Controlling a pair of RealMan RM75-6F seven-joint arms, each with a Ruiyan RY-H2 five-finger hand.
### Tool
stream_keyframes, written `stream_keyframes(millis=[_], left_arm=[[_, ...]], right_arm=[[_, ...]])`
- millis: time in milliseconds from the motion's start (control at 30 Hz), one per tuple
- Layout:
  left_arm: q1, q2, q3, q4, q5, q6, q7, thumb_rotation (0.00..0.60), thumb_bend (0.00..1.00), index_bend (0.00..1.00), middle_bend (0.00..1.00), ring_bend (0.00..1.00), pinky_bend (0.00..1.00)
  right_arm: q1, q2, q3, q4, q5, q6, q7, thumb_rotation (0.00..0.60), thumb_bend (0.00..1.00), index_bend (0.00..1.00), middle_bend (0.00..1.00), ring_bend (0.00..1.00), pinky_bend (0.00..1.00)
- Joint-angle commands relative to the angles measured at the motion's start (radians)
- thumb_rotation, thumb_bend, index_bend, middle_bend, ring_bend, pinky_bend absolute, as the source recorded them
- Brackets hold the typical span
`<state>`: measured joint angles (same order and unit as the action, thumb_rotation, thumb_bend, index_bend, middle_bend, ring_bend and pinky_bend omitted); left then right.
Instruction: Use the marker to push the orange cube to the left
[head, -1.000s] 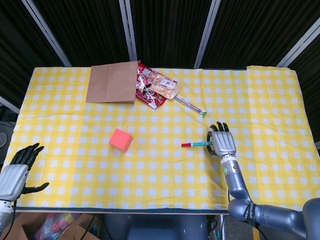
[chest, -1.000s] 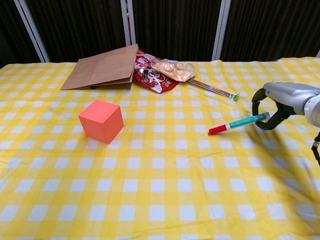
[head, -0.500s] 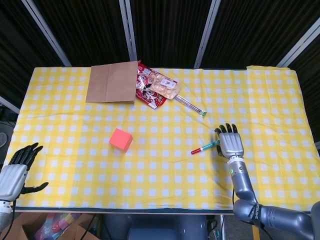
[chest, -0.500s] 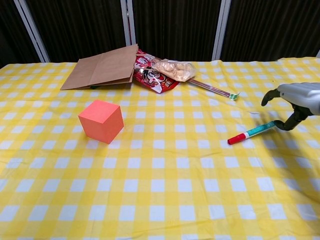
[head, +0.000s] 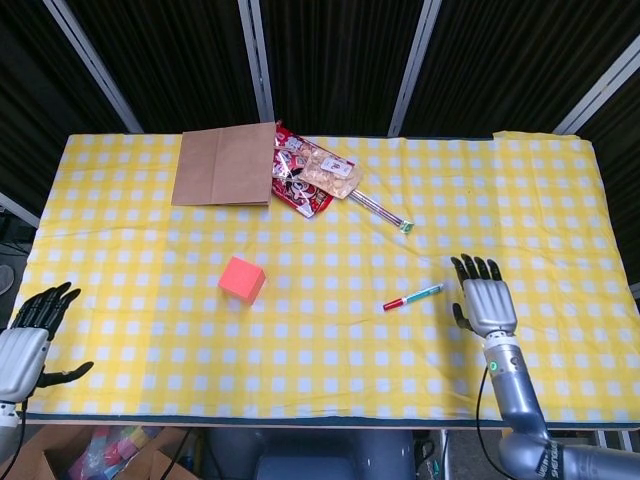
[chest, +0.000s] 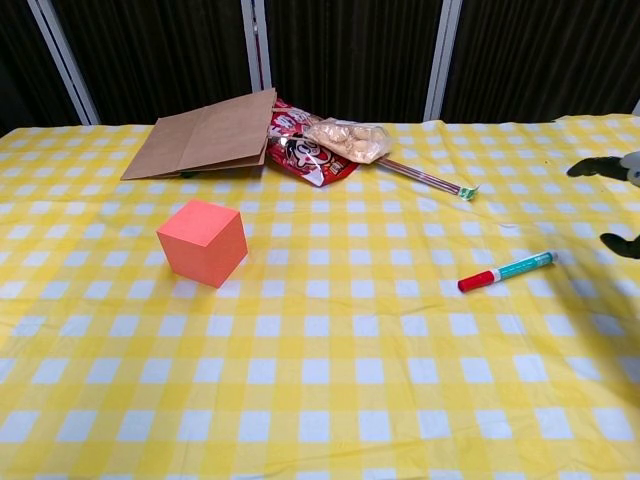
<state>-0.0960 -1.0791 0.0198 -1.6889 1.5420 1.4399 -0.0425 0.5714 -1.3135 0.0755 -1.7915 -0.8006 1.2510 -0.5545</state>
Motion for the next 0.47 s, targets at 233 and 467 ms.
stream_keyframes(millis=[233, 467], left_arm=[[0.012, -0.021, 0.001, 0.031, 0.023, 0.031, 0.048, 0.600, 0.00, 0.00, 0.00, 0.00, 0.03], [0.022, -0.050, -0.008, 0.053, 0.041, 0.073, 0.092, 0.600, 0.00, 0.00, 0.00, 0.00, 0.00]], right_arm=[[-0.293, 0.247, -0.232, -0.065, -0.449, 0.242, 0.305, 0.600, 0.42, 0.00, 0.00, 0.00, 0.00], [-0.449, 0.254, -0.282, 0.071, -0.600, 0.406, 0.470, 0.600, 0.41, 0.00, 0.00, 0.00, 0.00]])
